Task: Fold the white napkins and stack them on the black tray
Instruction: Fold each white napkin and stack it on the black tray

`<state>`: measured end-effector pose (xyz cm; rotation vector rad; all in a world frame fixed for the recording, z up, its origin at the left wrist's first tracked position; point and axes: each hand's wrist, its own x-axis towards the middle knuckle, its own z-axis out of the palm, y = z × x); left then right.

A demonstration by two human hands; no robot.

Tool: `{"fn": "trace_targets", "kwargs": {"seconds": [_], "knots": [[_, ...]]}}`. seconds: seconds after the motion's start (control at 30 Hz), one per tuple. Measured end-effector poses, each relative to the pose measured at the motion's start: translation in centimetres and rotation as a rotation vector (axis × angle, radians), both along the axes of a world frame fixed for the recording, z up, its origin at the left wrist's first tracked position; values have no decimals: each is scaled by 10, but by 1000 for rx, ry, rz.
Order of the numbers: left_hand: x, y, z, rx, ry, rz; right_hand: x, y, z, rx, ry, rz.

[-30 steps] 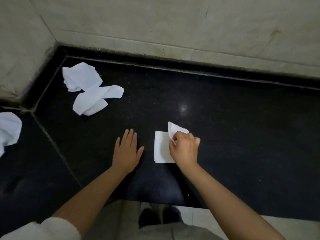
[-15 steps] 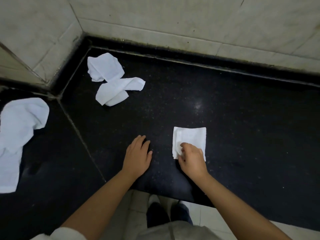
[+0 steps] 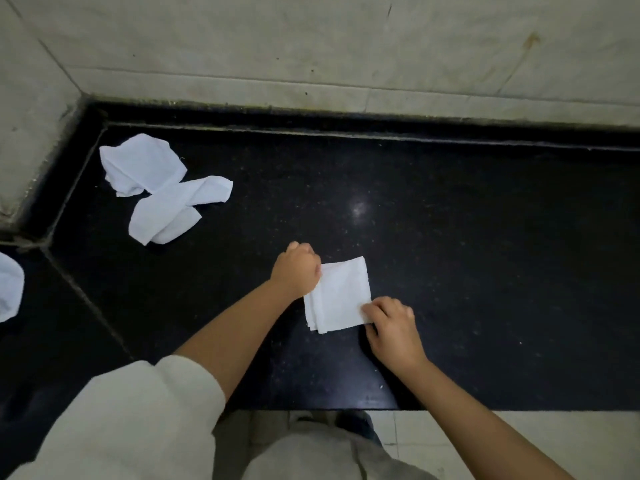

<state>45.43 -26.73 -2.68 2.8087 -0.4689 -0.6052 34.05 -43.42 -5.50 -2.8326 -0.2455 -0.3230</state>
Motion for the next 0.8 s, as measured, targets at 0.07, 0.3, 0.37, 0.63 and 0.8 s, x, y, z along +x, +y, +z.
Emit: {"fn": "trace_targets", "kwargs": {"seconds": [0.07,0.3,0.37,0.63,0.8], "knots": [[-1,-1,0,14,-24,-5,2,0,-2,5,42,-9],[-3,-1,1,81,1,-82,3,-2,-9,40,125,-7],[-3,-2,2,-25,-12,-6,2,-2,-9,55,128,3],[-2,9,11,-396,144,356,1,4,-5,10,9,48],[-4,9,-1,-265,101,319,2,12,-7,-63,63,64]]}}
